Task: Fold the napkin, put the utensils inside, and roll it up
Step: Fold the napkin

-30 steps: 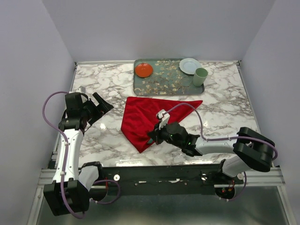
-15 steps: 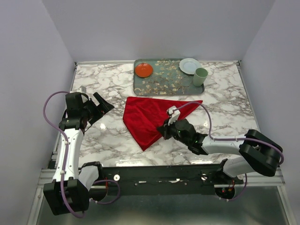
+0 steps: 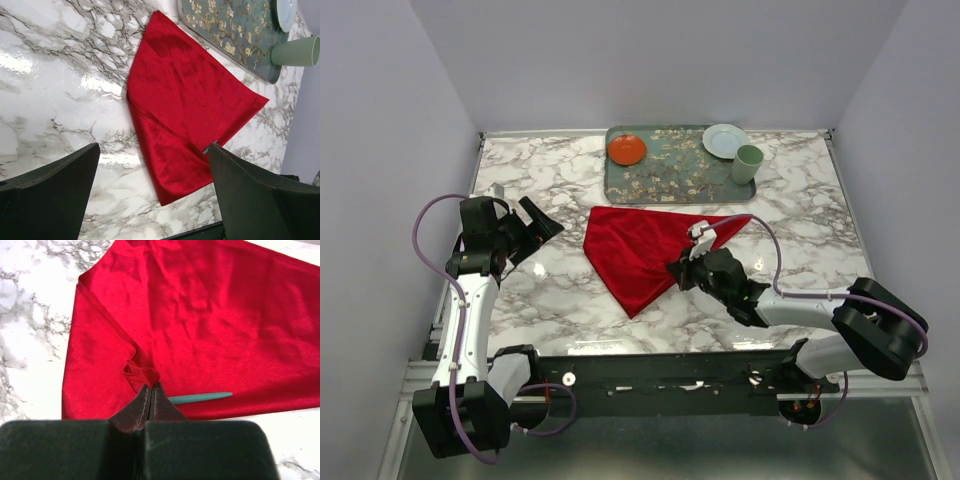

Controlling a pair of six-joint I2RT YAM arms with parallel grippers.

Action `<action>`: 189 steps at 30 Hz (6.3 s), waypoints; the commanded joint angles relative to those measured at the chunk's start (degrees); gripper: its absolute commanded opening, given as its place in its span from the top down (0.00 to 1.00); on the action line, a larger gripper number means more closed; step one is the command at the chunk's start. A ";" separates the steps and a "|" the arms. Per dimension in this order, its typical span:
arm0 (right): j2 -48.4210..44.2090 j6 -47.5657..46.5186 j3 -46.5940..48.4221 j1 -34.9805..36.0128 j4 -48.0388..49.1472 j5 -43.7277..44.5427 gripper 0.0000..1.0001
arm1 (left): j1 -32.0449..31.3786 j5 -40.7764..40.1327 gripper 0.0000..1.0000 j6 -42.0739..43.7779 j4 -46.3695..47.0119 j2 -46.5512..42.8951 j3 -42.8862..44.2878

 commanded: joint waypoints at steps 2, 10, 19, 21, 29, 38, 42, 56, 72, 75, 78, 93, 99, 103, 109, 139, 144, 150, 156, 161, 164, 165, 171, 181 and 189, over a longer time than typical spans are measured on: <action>-0.65 -0.55 -1.65 -2.08 1.57 -0.38 0.99 | -0.21 2.02 0.01 0.67 0.88 0.17 0.52; 1.89 1.13 -2.27 -2.69 2.98 -0.56 0.99 | -0.12 2.38 0.01 0.68 0.88 0.26 0.35; 5.33 3.15 -2.01 -3.66 4.21 -1.18 0.95 | -0.30 2.90 0.01 0.67 0.79 0.44 0.44; 6.29 3.59 -2.36 -4.01 5.26 -1.53 0.95 | -0.30 3.17 0.01 0.67 0.88 0.44 0.35; 9.46 4.99 -2.36 -5.42 7.29 -2.67 0.93 | -0.30 3.52 0.01 0.41 1.06 0.44 0.44; 10.60 6.13 -3.33 -6.47 8.08 -2.05 0.91 | -0.21 3.87 0.01 0.24 1.14 0.26 0.26; 10.43 6.49 -3.85 -6.56 8.08 -1.62 0.91 | -0.30 3.96 0.01 0.24 1.14 0.09 0.17; 11.22 6.66 -3.86 -6.65 8.52 -0.83 0.84 | -0.39 4.13 0.01 0.15 1.14 -0.09 0.26; 11.31 6.40 -4.29 -7.35 8.78 0.67 0.78 | -0.56 4.48 0.01 0.24 1.14 0.17 0.96; 11.31 6.14 -4.03 -7.44 8.69 0.85 0.78 | -0.65 4.48 0.01 0.32 1.14 0.35 0.88; 11.66 6.14 -4.03 -7.53 8.61 1.11 0.78 | -0.65 4.49 0.01 0.32 1.23 0.17 0.52; 9.55 3.07 -2.45 -8.23 5.72 1.02 0.63 | -7.24 2.64 0.01 -3.36 3.96 -0.09 -2.64; 7.44 1.48 -1.57 -9.11 4.22 0.49 0.51 | -12.95 0.53 0.01 -5.04 5.54 0.35 -2.99; 5.42 -0.54 -0.26 -10.25 1.76 -0.12 0.50 | -16.81 -0.43 0.01 -6.18 7.37 1.22 -3.60; 4.45 -1.86 0.02 -13.59 -1.41 -2.30 0.50 | -23.32 -0.88 0.01 -8.29 10.89 2.81 -5.71; -5.83 10.95 4.85 -26.05 -13.28 -16.48 0.33 | -26.93 -3.60 0.55 -3.72 19.95 20.82 -4.48; -2.33 10.63 12.91 -38.17 -22.30 -17.61 0.22 | -26.58 -1.76 0.60 -4.51 21.27 21.45 -5.10; 6.98 12.72 17.85 -51.45 -24.70 -24.89 0.25 | -26.67 -0.96 0.55 -3.20 18.90 20.39 -3.70; 17.63 14.22 22.43 -54.99 -24.89 -33.69 0.37 | -26.75 0.00 0.53 -3.02 17.14 19.42 -1.85; 20.53 15.10 22.95 -55.25 -24.09 -33.08 0.36 | -26.75 -0.52 0.53 -1.79 14.16 19.25 1.57; 22.64 16.60 25.67 -55.69 -24.88 -34.21 0.36 | -26.75 -0.09 0.53 -1.70 13.28 19.68 2.81; 23.43 16.42 26.55 -55.78 -26.53 -34.48 0.36 | -26.75 0.09 0.53 -1.79 13.27 19.77 3.42; 26.33 17.30 32.08 -55.78 -32.41 -35.19 0.36 | -26.75 0.35 0.53 -2.58 13.10 19.95 4.83; 26.86 19.32 36.58 -55.78 -46.50 -31.23 0.41 | -26.75 1.50 0.53 -3.28 12.92 19.16 7.20; 28.70 20.90 40.43 -55.69 -51.92 -26.05 0.39 | -26.75 3.08 0.53 -4.07 14.33 19.60 6.85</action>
